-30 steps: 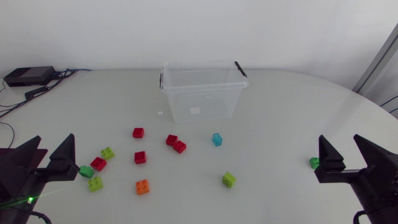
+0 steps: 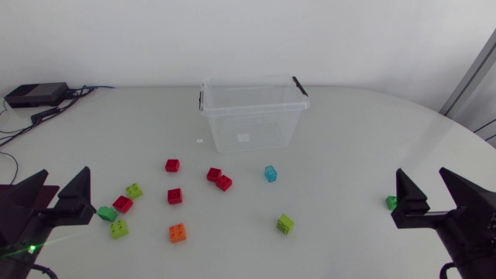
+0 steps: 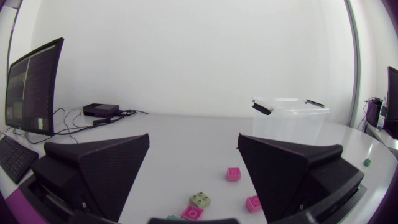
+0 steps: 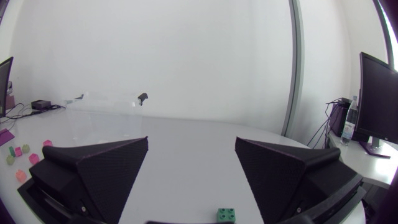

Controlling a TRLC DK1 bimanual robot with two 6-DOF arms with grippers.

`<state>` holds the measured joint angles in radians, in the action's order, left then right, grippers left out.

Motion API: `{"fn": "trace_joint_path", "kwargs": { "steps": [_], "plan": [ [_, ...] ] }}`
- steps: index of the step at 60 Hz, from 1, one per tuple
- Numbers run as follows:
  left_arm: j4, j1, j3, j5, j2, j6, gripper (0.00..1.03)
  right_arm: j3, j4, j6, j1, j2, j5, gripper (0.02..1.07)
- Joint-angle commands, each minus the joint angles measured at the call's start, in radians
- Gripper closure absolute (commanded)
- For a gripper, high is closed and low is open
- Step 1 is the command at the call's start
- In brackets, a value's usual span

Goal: Pick up the duplo bricks and place them in the container

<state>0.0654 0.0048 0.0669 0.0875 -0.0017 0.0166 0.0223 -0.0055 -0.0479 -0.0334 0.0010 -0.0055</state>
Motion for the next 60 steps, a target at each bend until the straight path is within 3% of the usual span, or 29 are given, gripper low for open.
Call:
{"fn": "trace_joint_path", "kwargs": {
  "steps": [1, 10, 21, 25, 29, 34, 40, 60],
  "plan": [
    [0.022, -0.006, 0.102, 0.008, 0.022, 0.014, 0.04, 0.014, -0.019, 0.019, 0.013, -0.001, -0.008, 0.06],
    [0.134, -0.011, 0.306, 0.008, 0.269, 0.016, 0.05, 0.074, -0.001, 0.026, 0.046, 0.096, -0.004, 0.06],
    [0.295, 0.008, 0.514, 0.008, 0.537, 0.016, 0.07, 0.203, 0.021, 0.056, 0.044, 0.360, 0.002, 0.07],
    [0.412, 0.047, 0.614, 0.008, 0.700, -0.001, 0.07, 0.266, 0.012, 0.060, 0.017, 0.461, 0.002, 0.07],
    [0.458, 0.080, 0.659, 0.004, 0.813, -0.047, 0.07, 0.303, -0.007, 0.066, 0.000, 0.524, 0.004, 0.07],
    [0.534, 0.130, 0.712, -0.057, 0.941, -0.121, 0.07, 0.346, -0.042, 0.075, -0.013, 0.597, 0.004, 0.07],
    [0.665, 0.139, 0.777, -0.058, 1.120, -0.218, 0.07, 0.396, -0.105, 0.075, -0.036, 0.688, -0.001, 0.07],
    [0.709, 0.221, 0.758, -0.107, 1.411, -0.500, 0.07, 0.637, -0.495, -0.084, -0.065, 0.944, -0.028, 0.07]
  ]
}}
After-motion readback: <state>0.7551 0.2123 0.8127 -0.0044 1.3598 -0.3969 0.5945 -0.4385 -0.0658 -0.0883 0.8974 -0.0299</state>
